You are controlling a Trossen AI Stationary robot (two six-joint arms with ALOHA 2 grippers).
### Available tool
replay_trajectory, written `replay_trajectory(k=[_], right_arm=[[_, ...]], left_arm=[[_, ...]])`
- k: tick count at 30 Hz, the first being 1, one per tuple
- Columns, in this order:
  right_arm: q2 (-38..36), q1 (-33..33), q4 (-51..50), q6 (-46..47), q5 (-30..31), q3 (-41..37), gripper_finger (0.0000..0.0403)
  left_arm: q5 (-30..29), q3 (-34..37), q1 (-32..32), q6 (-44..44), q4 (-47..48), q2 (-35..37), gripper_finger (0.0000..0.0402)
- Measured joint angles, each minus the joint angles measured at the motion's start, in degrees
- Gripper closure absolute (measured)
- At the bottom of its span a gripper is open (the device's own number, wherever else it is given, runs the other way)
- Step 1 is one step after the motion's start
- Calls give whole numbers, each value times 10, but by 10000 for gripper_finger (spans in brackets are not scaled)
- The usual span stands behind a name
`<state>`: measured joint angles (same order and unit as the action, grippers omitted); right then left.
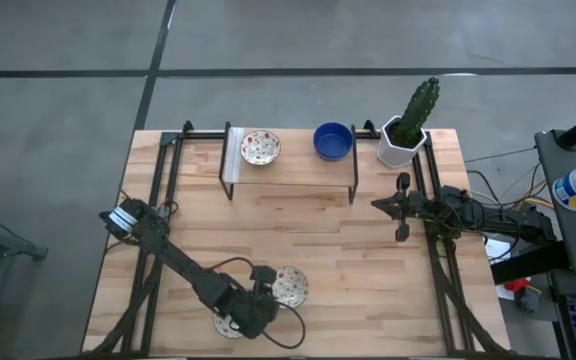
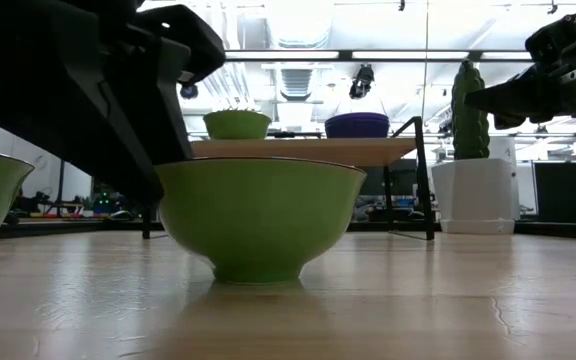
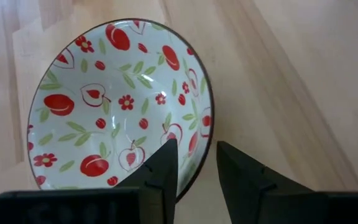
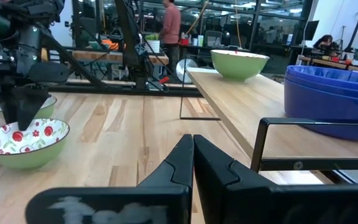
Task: Pick & Place Mini bowls
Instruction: Stack the top white bowl on top of the white bowl on the shelf
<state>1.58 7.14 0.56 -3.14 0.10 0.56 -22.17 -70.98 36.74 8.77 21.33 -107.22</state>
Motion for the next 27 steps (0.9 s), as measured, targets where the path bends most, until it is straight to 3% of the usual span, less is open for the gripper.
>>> replay_trajectory(k=[18,27], right_arm=[[0,0,0,0,0,0,394],[0,0,0,0,0,0,394]], left_arm=[[0,0,-14,-11,2,0,390],[-7,-3,-16,8,2,1,398]])
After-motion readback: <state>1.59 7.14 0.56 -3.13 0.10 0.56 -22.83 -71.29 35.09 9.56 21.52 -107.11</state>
